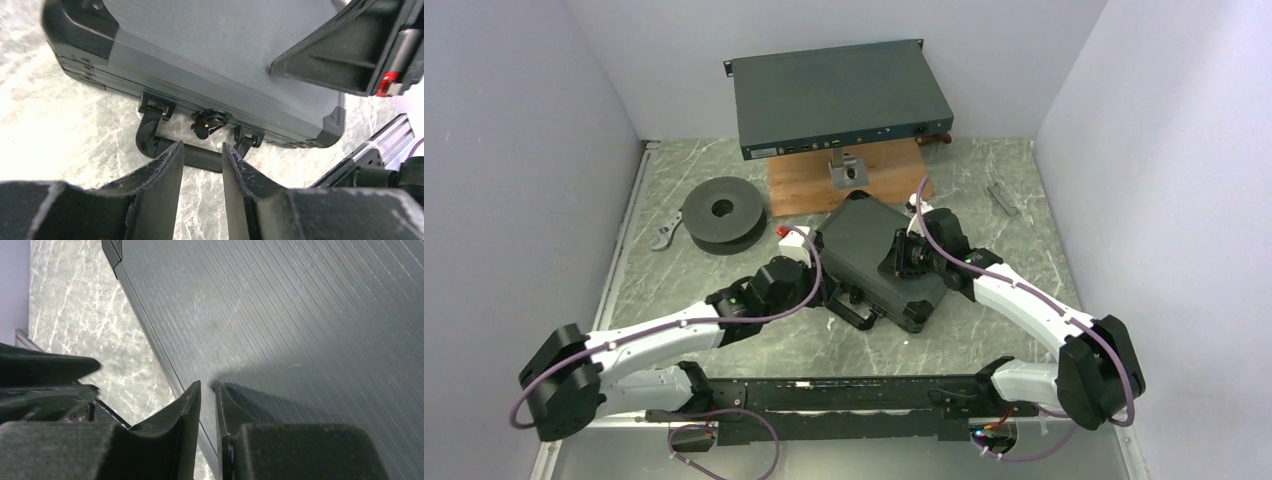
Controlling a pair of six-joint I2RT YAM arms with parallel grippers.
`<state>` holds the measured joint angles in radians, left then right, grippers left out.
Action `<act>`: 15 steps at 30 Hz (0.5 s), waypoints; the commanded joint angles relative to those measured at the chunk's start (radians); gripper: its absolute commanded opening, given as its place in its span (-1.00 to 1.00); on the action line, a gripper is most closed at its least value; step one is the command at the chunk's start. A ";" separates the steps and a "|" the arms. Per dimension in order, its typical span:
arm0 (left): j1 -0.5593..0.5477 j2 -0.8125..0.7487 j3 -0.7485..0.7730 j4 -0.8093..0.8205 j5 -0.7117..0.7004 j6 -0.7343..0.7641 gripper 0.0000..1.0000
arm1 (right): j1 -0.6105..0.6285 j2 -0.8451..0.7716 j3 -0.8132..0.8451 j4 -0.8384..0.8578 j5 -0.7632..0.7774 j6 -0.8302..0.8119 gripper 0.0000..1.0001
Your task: Pack up texas hold em set
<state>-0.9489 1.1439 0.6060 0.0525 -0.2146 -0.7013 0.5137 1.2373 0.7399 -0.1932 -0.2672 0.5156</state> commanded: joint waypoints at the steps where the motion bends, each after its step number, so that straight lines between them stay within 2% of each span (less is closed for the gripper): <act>1: -0.005 -0.129 -0.017 -0.051 -0.075 0.039 -0.20 | 0.001 -0.041 0.050 -0.193 0.054 -0.053 -0.54; 9: -0.005 -0.325 -0.067 -0.176 -0.163 0.094 -0.17 | 0.002 -0.089 0.159 -0.228 0.066 -0.088 -0.42; 15: -0.004 -0.480 -0.064 -0.294 -0.237 0.173 -0.05 | 0.002 -0.122 0.231 -0.231 0.071 -0.097 -0.20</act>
<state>-0.9489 0.7372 0.5304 -0.1658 -0.3729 -0.6037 0.5140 1.1599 0.8997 -0.4236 -0.2134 0.4389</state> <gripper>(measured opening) 0.460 0.376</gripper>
